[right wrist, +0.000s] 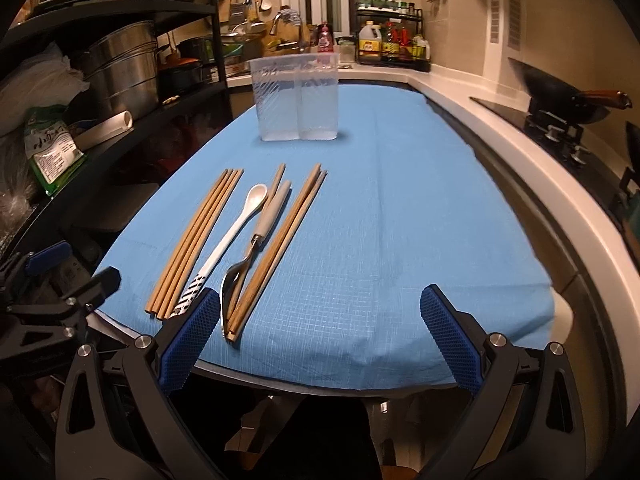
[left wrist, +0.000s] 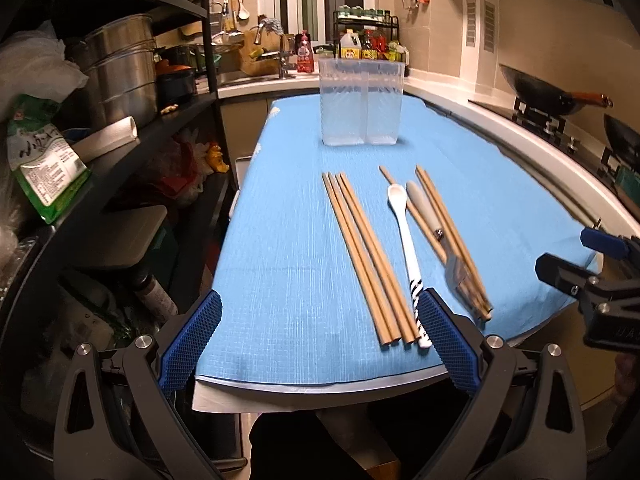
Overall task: Organize utensils
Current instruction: 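Lower the right tool onto a wooden chopstick and close it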
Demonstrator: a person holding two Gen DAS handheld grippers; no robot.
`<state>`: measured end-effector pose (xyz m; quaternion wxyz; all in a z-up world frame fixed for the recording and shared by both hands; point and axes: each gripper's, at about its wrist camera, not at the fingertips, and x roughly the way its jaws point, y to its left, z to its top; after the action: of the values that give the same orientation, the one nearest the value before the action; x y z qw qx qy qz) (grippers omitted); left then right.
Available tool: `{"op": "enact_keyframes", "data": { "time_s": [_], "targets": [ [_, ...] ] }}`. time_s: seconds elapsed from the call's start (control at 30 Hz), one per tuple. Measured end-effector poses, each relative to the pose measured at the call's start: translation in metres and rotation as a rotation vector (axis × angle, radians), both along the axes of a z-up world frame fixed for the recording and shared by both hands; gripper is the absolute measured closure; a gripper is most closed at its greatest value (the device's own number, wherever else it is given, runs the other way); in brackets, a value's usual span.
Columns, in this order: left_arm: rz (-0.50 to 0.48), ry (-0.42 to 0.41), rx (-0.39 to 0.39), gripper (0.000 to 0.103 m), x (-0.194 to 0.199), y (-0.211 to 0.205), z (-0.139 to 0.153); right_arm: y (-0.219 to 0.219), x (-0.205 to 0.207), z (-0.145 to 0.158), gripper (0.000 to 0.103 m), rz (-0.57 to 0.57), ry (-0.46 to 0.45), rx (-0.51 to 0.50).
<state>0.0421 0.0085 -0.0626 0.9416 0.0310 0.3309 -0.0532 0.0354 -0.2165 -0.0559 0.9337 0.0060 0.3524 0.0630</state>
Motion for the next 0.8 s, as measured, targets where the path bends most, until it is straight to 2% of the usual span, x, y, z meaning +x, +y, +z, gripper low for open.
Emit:
{"op": "enact_keyframes", "data": {
  "time_s": [0.03, 0.07, 0.17, 0.27, 0.33, 0.37, 0.4, 0.43, 0.47, 0.6, 0.7, 0.8],
  "targets": [
    [-0.001, 0.005, 0.001, 0.008, 0.002, 0.0, -0.005, 0.002, 0.003, -0.005, 0.018, 0.013, 0.014, 0.002],
    [0.0, 0.012, 0.003, 0.008, 0.004, 0.0, -0.009, 0.004, 0.006, -0.01, 0.02, 0.024, 0.034, 0.002],
    [-0.002, 0.023, 0.001, 0.008, 0.008, 0.0, -0.016, 0.012, 0.015, -0.023, 0.033, 0.072, 0.086, 0.042],
    [-0.011, 0.026, -0.007, 0.008, 0.01, -0.002, -0.02, 0.021, 0.018, -0.03, 0.044, 0.105, 0.1, 0.055],
    [-0.019, 0.03, -0.005, 0.008, 0.011, -0.004, -0.023, 0.027, 0.021, -0.036, 0.056, 0.132, 0.11, 0.063],
    [-0.021, 0.032, -0.005, 0.008, 0.012, -0.004, -0.024, 0.03, 0.02, -0.037, 0.058, 0.136, 0.099, 0.052],
    [-0.022, 0.036, -0.005, 0.008, 0.012, -0.005, -0.026, 0.034, 0.02, -0.037, 0.064, 0.153, 0.094, 0.052],
    [-0.024, 0.041, -0.005, 0.008, 0.013, -0.006, -0.027, 0.036, 0.021, -0.038, 0.081, 0.18, 0.102, 0.069],
    [-0.025, 0.043, -0.004, 0.008, 0.013, -0.007, -0.028, 0.036, 0.02, -0.037, 0.088, 0.185, 0.103, 0.077],
    [-0.02, 0.046, -0.002, 0.008, 0.013, -0.006, -0.032, 0.03, 0.015, -0.034, 0.092, 0.162, 0.065, 0.069],
    [-0.017, 0.048, -0.002, 0.008, 0.014, -0.006, -0.034, 0.015, 0.014, -0.03, 0.096, 0.107, 0.046, 0.091],
    [-0.017, 0.046, 0.003, 0.008, 0.016, -0.006, -0.035, 0.0, 0.014, -0.03, 0.098, 0.053, 0.022, 0.072]
  ]
}}
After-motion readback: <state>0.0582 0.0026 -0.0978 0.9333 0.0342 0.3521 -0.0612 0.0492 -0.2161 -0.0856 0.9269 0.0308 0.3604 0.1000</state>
